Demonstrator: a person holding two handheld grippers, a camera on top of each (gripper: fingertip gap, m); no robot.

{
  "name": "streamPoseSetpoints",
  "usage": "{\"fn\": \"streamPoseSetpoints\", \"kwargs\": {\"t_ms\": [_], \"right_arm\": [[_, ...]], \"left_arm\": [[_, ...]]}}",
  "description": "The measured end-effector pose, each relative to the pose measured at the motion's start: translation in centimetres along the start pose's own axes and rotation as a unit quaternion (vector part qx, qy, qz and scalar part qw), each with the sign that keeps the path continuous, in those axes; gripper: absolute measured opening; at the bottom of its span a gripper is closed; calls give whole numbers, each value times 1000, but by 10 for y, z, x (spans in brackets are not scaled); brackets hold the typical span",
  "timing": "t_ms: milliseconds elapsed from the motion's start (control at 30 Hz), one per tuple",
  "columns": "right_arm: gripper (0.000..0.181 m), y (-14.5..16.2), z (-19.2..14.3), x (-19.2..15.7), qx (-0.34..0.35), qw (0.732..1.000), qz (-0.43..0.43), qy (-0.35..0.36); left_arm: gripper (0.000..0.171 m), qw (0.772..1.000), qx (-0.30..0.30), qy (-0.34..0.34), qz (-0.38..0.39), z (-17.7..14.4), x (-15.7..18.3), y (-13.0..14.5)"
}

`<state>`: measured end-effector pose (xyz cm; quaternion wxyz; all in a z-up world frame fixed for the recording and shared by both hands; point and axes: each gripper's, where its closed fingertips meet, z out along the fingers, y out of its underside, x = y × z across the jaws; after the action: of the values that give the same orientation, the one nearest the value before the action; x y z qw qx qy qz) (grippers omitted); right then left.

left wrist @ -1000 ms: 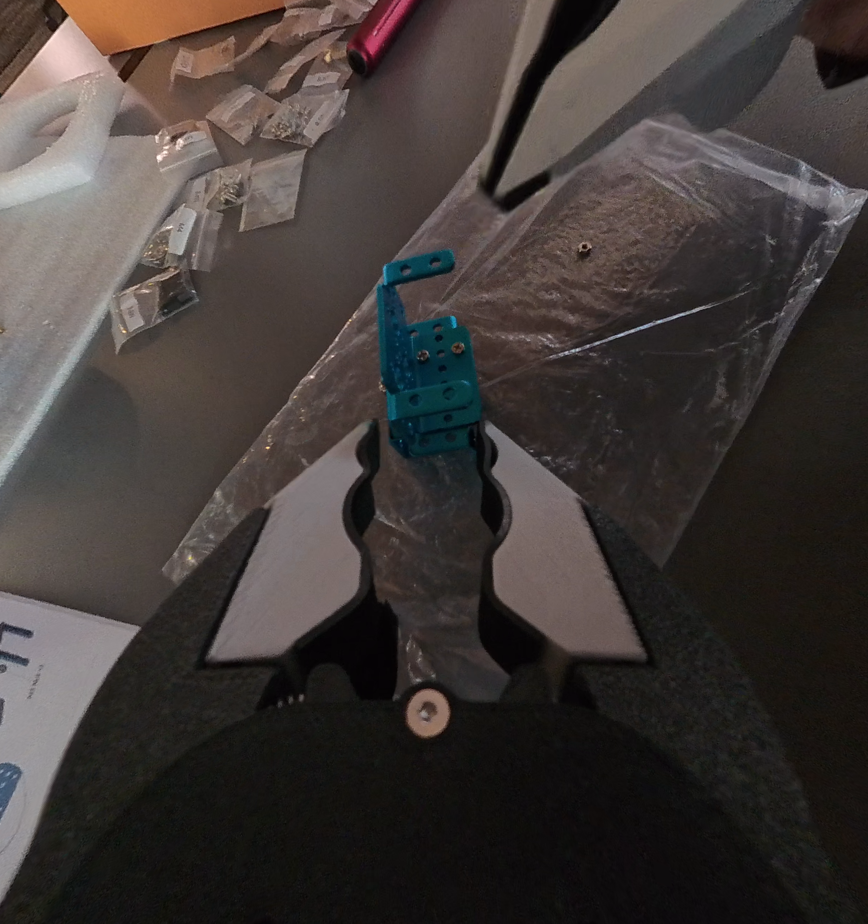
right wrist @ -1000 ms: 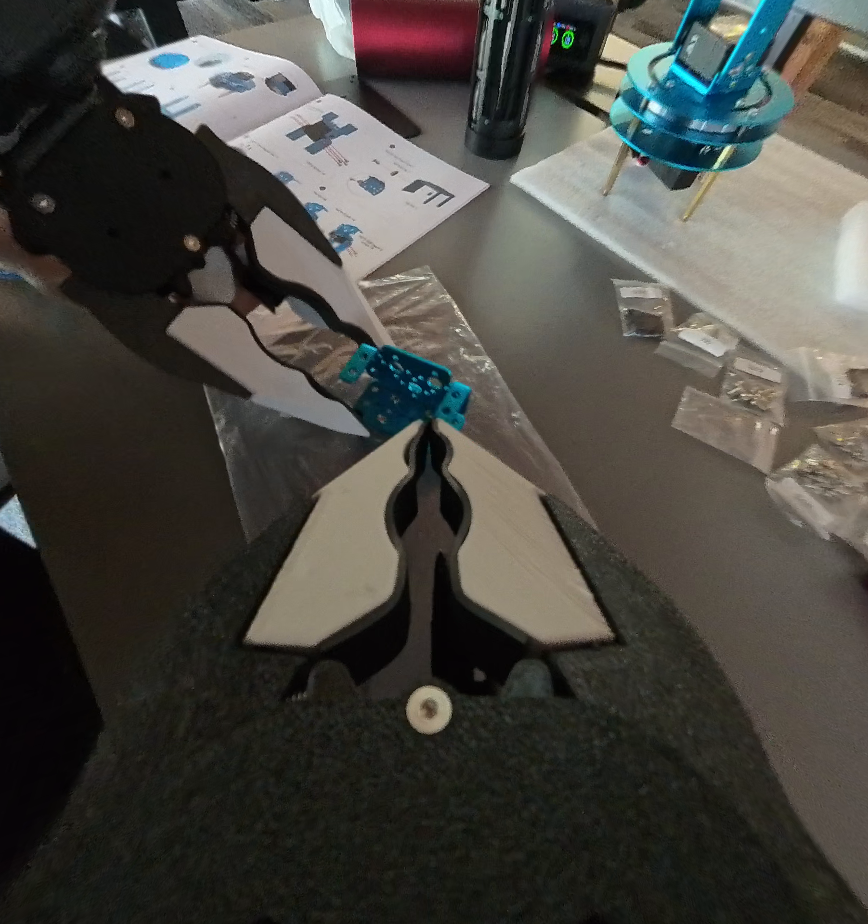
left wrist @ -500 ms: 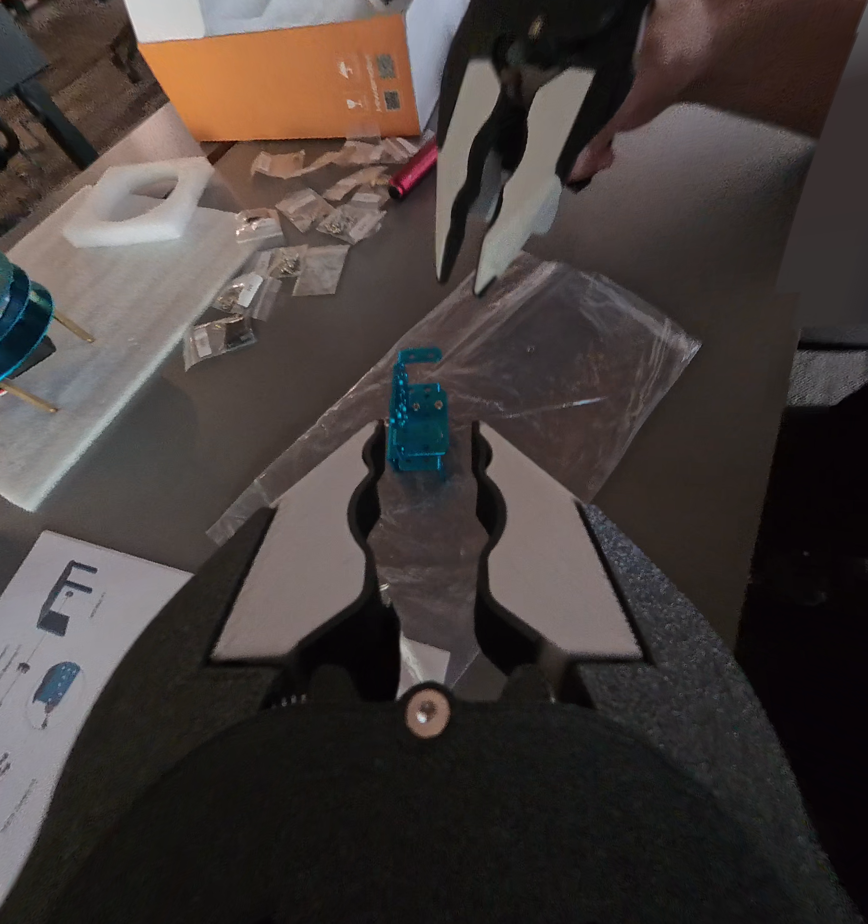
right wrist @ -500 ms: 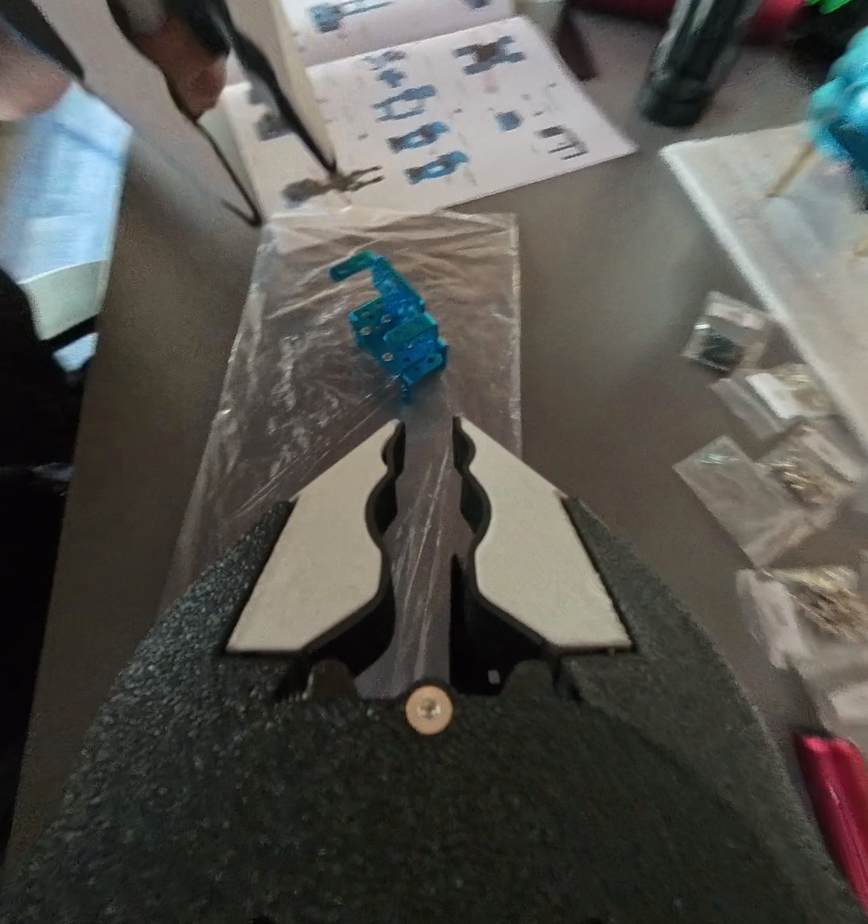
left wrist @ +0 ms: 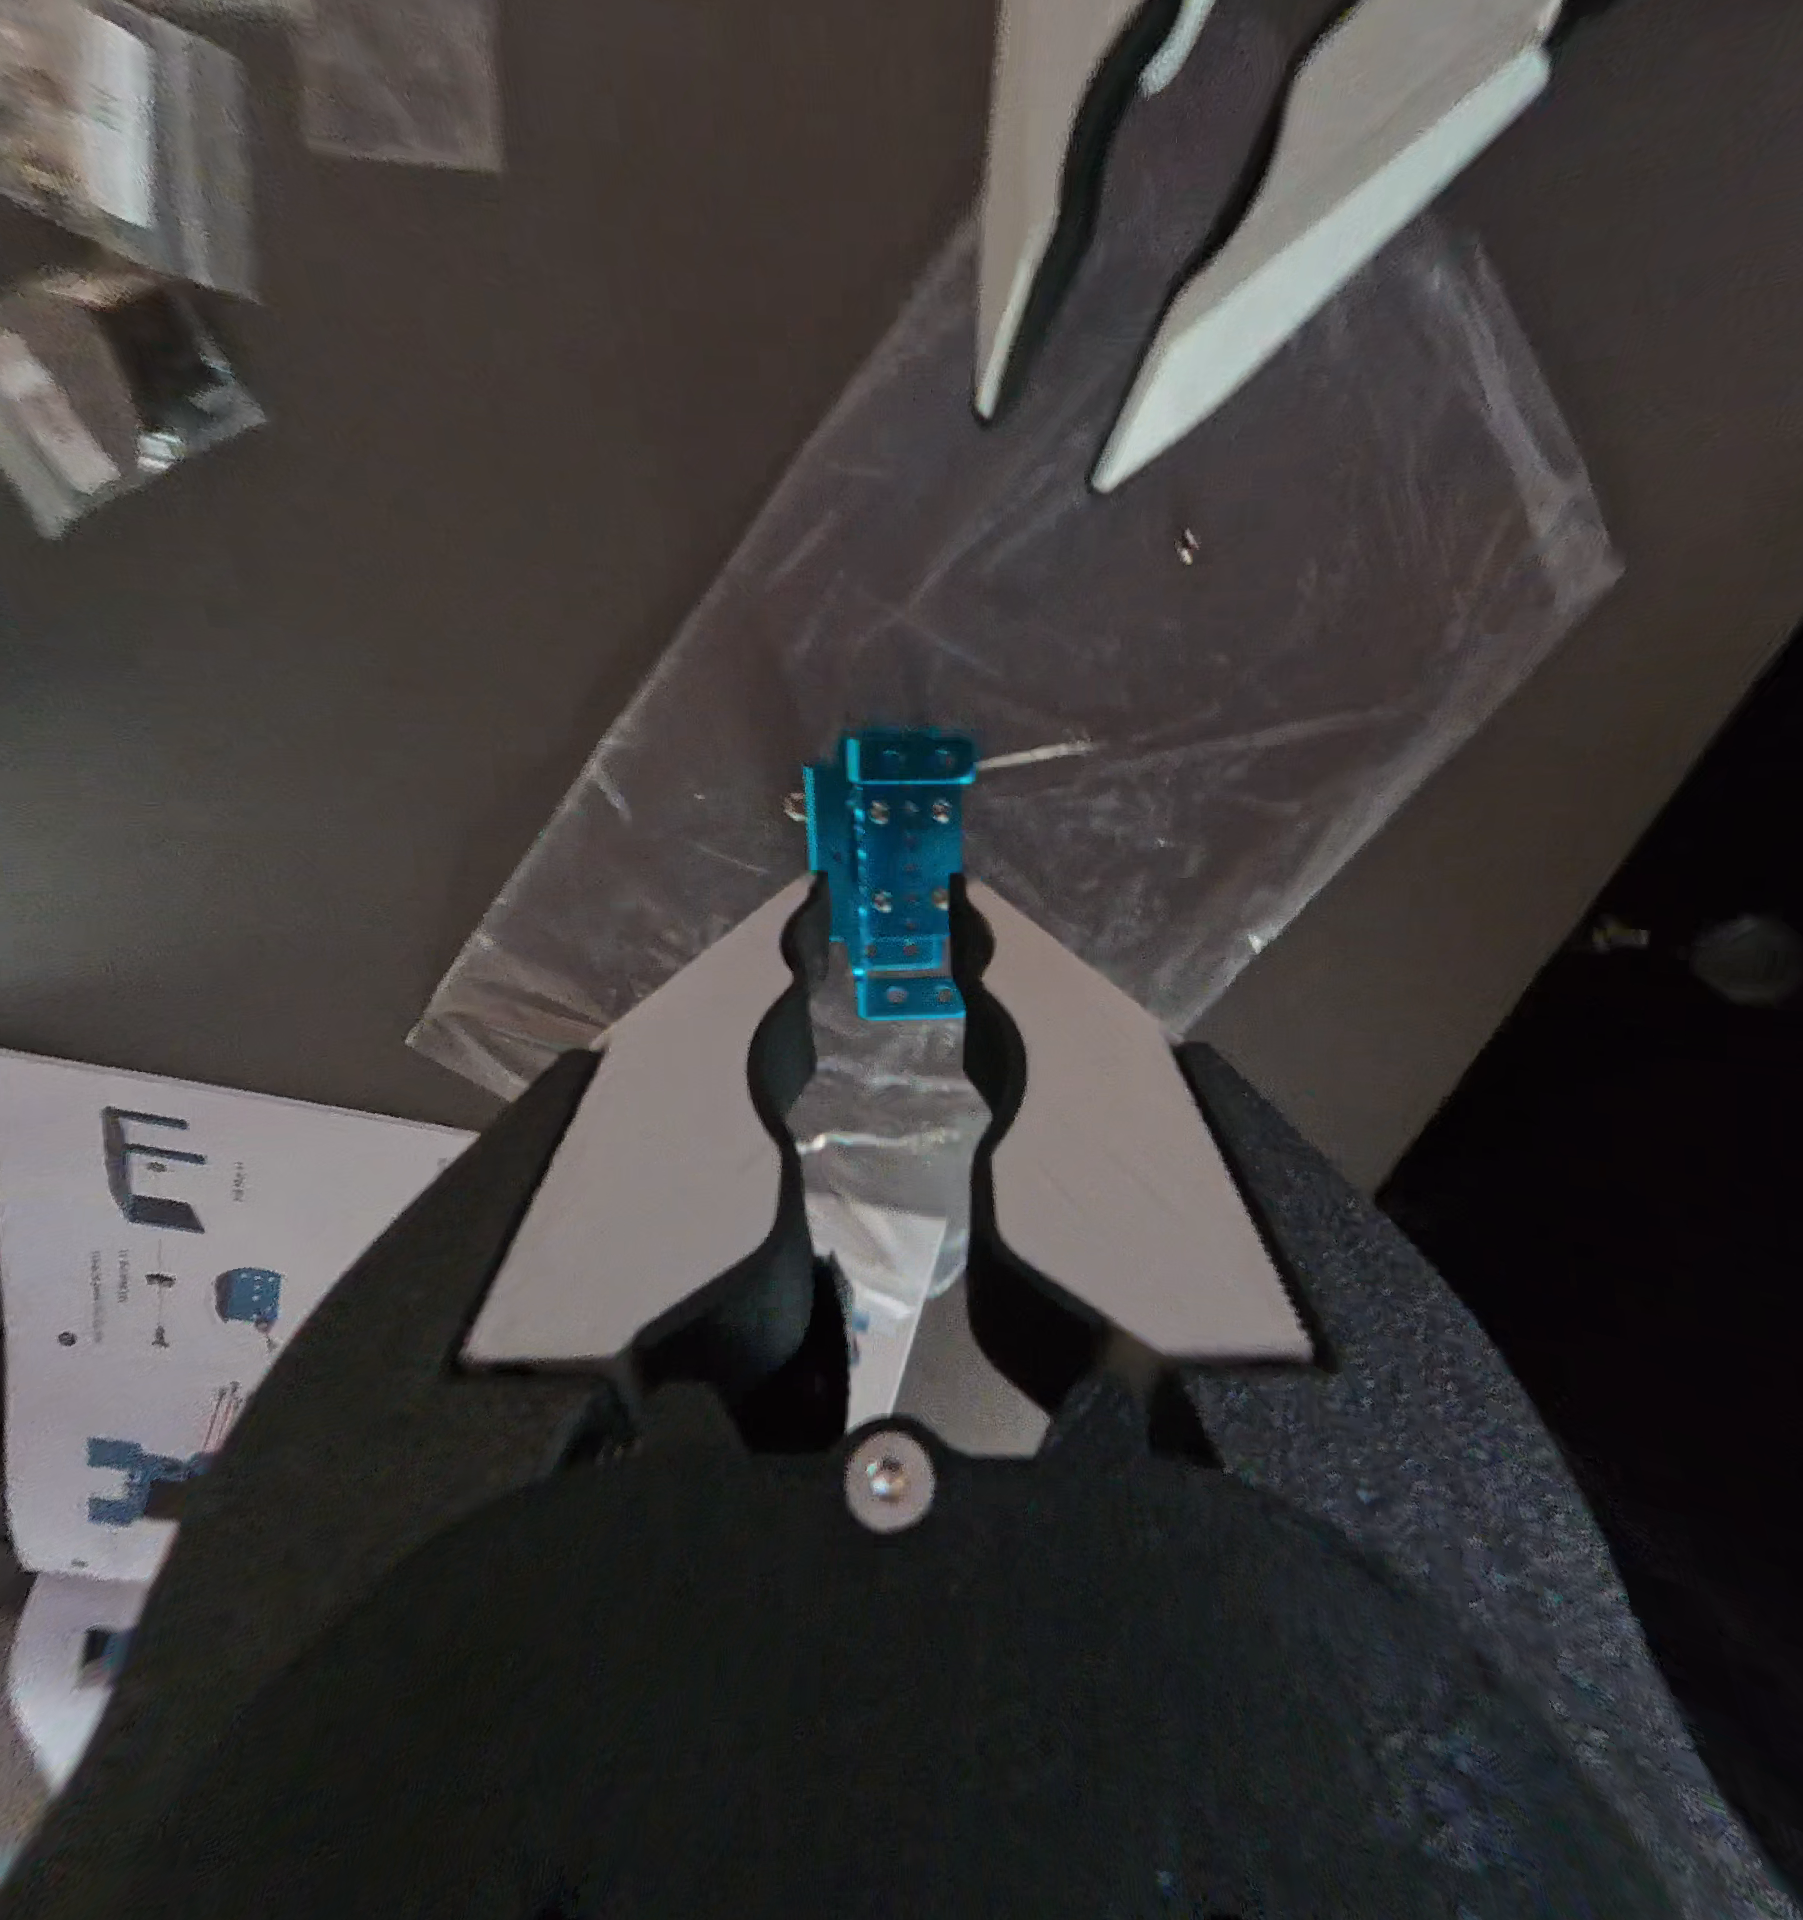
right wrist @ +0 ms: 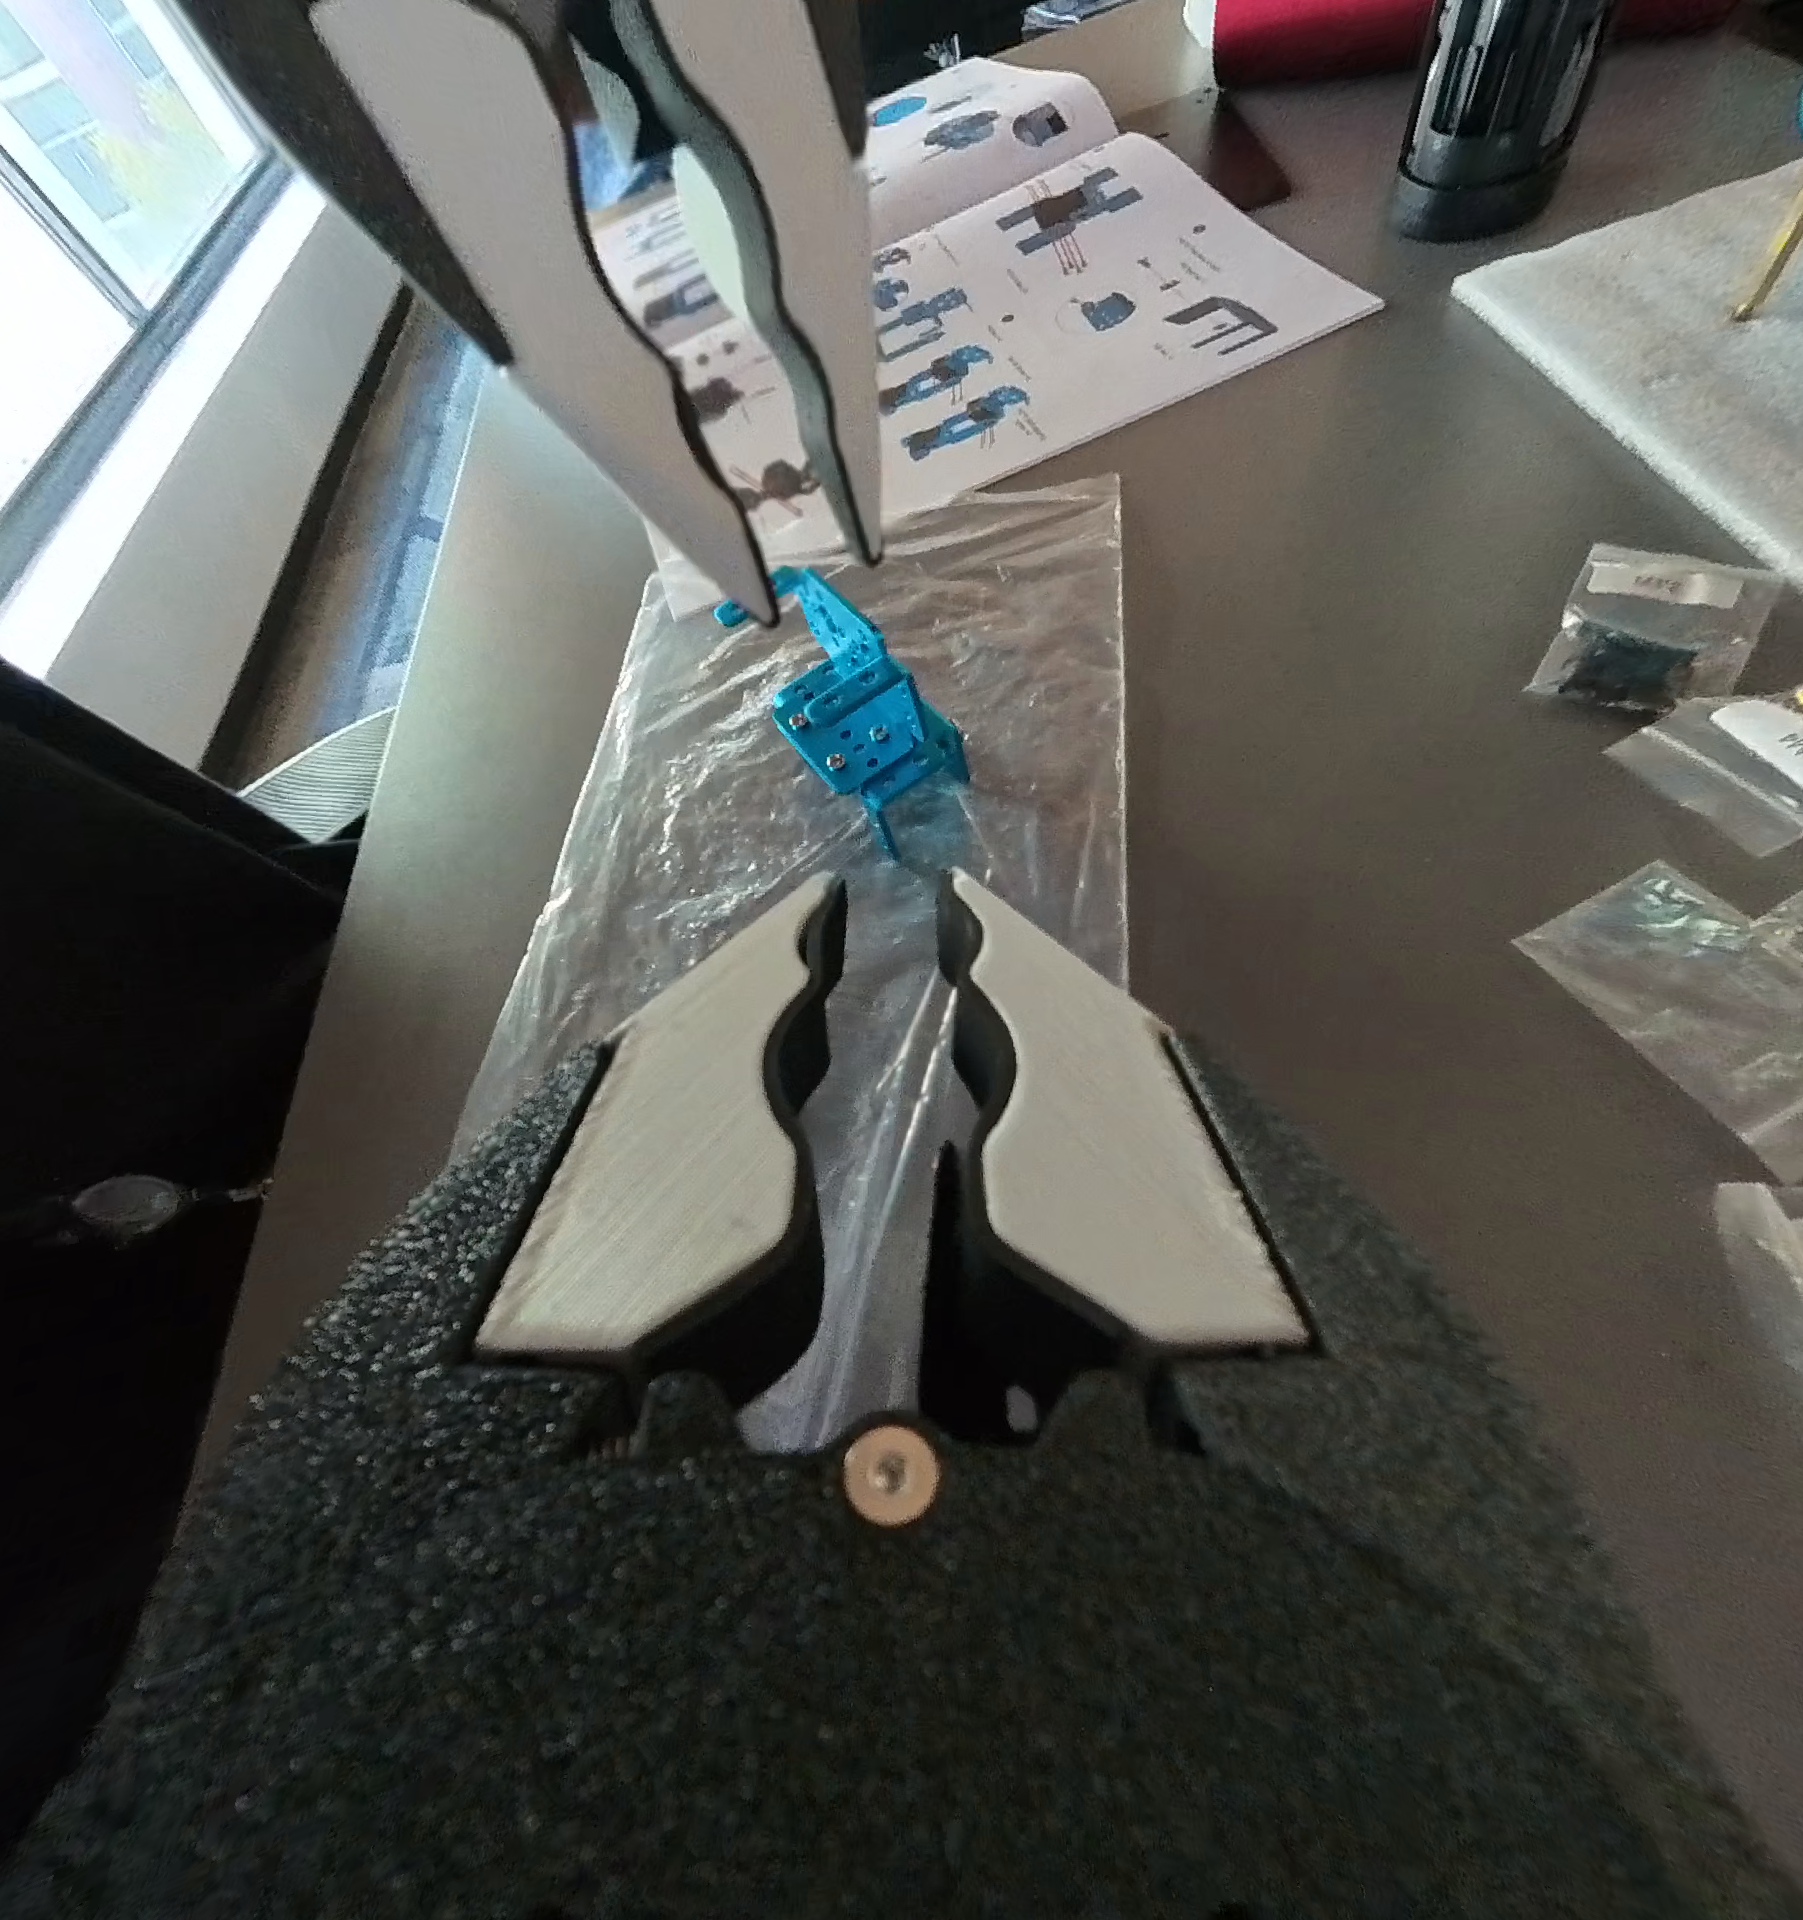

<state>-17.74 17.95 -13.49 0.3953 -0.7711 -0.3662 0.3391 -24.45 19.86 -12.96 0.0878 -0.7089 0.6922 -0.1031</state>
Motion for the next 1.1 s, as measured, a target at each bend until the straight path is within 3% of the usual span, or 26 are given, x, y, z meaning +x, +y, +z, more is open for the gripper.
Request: {"fn": "streamPoseSetpoints", "kwargs": {"t_ms": [233, 367, 467, 567, 767, 933, 1100], "right_arm": [[16, 2, -4, 10, 4, 1000, 28, -1], [15, -3, -9, 11, 20, 998, 52, -14], [15, -3, -9, 11, 20, 998, 51, -15], [15, -1, -6, 8, 16, 998, 51, -22], [15, -5, -8, 4, 20, 998, 47, -27], [15, -6, -8, 2, 20, 999, 35, -27], [17, -8, -2, -9, 27, 998, 31, -56]], "left_arm": [[23, 994, -103, -28, 36, 14, 0, 0], [20, 992, -116, -26, 46, 22, -5, -2], [5, 991, -121, -23, 61, 27, -6, 1], [2, 992, -112, -11, 62, 28, -5, 3], [2, 996, -44, -9, 77, 19, -7, -1], [2, 996, 72, 20, 54, 0, -6, -14], [2, 980, 182, 84, 5, -15, -1, -25]]}}
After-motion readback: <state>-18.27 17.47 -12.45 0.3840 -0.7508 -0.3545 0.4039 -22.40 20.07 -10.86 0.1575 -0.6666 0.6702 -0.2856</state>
